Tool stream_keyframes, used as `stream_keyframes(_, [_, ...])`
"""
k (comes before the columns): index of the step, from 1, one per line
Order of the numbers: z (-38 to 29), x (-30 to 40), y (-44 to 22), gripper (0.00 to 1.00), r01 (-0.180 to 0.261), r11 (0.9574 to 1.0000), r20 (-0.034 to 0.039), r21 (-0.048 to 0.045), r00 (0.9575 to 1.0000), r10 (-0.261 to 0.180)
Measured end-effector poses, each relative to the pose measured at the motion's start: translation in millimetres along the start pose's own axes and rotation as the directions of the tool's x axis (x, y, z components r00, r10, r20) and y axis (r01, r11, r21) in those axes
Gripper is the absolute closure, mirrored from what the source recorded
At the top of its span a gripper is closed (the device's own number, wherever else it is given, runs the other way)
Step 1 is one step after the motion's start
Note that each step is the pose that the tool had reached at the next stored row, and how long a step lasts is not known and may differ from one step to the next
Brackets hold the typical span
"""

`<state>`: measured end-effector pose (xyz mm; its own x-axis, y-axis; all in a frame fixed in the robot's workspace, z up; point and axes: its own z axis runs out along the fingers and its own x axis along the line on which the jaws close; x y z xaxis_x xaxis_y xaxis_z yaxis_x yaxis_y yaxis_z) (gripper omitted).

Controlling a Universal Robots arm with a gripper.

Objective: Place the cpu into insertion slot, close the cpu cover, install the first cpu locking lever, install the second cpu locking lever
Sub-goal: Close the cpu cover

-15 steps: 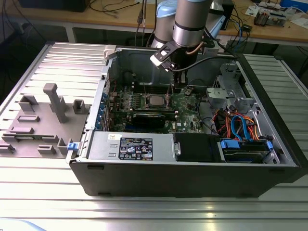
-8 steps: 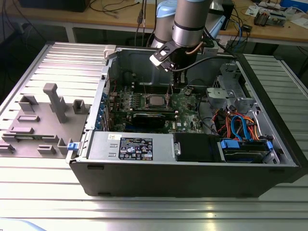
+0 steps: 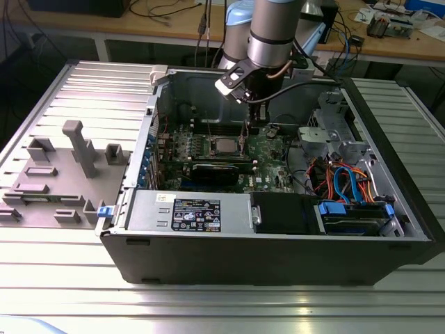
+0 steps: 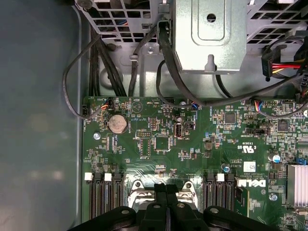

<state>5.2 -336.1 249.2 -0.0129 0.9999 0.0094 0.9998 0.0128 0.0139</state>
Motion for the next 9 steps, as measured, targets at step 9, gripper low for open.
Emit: stream_keyframes(9, [0.0, 0.0, -2.6, 0.89, 0.0, 1.0, 0.0, 0.0, 1.0, 0.0])
